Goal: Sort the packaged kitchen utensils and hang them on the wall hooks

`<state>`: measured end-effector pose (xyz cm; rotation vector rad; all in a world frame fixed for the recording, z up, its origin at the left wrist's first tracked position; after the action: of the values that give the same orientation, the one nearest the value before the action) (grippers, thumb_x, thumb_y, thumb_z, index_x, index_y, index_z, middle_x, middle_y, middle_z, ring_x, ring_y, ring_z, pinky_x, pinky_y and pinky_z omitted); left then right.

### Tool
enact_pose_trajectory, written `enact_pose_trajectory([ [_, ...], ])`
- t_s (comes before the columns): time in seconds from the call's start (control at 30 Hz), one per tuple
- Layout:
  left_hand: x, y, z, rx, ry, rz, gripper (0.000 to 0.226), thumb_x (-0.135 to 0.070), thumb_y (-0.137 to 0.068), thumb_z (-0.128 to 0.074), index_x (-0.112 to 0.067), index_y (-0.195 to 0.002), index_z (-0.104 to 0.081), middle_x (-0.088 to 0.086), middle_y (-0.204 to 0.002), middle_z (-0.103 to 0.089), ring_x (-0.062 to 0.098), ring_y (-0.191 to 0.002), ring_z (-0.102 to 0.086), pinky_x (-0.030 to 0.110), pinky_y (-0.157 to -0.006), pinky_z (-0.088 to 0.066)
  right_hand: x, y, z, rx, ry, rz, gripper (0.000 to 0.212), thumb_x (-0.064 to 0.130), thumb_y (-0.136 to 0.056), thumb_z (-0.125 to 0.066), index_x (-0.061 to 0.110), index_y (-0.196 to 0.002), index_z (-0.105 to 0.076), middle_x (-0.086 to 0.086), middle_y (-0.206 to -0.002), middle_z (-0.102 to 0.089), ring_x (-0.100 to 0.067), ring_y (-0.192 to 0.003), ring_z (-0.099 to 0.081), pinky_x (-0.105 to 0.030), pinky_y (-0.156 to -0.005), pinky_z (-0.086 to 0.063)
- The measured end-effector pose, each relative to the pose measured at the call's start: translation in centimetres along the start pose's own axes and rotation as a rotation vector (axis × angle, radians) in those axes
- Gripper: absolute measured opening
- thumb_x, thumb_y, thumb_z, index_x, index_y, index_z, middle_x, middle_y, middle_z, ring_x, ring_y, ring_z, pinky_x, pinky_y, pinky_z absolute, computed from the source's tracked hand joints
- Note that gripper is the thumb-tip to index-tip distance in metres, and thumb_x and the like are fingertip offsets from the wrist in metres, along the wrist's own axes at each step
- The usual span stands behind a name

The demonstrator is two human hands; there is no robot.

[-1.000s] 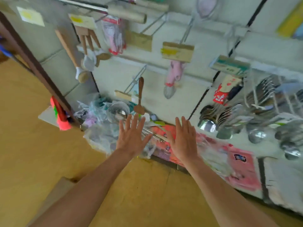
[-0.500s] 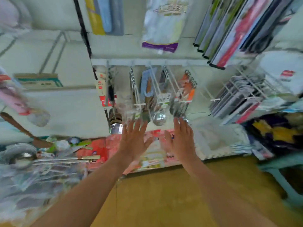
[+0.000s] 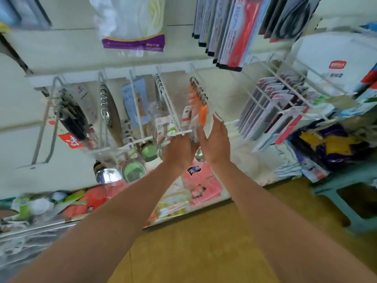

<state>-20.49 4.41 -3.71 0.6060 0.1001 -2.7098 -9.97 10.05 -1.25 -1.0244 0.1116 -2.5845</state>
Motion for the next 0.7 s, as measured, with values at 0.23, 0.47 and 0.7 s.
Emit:
enact_pose_trajectory([
  [0.23,0.3,-5.8,-3.7,0.124,0.579,0.221,0.039,-0.018,-0.091,-0.062,-0.003,-0.126,-0.054,0.016,-0.123,-0.061,0.034,-0.113,-0.058,0.037,-0.093,-0.048,-1.8,-4.9,-1.9,-0.1,-0.507,-0.13,0.056,0.043,-0.091,-0.066,0.012,-0.135,-0.053,-0.001,-0.134,-0.057,-0.016,-0.121,-0.056,-0.014,-0.101,-0.041],
  [0.47,0.4,-8.3,-4.7,0.125,0.629,0.274,0.024,-0.018,-0.085,-0.065,0.006,-0.086,-0.065,0.015,-0.067,-0.06,0.029,-0.064,-0.063,0.027,-0.053,-0.05,-2.2,-5.9,-0.8,-0.21,-0.545,0.051,0.01,0.031,-0.083,-0.075,0.036,-0.085,-0.066,-0.002,-0.086,-0.064,-0.028,-0.088,-0.062,-0.052,-0.081,-0.052],
  [0.7,0.4,-6.8,-5.6,0.07,0.722,0.216,0.01,-0.011,-0.087,-0.061,-0.012,-0.077,-0.063,0.011,-0.083,-0.065,0.023,-0.077,-0.06,0.04,-0.076,-0.055,-2.6,-5.3,-1.3,-0.224,-0.456,-0.047,0.028,0.047,-0.084,-0.073,0.019,-0.085,-0.066,0.0,-0.086,-0.064,-0.014,-0.084,-0.062,-0.031,-0.077,-0.052],
])
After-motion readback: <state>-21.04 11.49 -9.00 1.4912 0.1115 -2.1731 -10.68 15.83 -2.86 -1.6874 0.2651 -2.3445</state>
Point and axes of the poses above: each hand's wrist, its own y-axis away from the middle knuckle, its own z-axis out of the back of the hand, x = y × z, the point moved 6 cm from there along -y, towards the middle knuckle
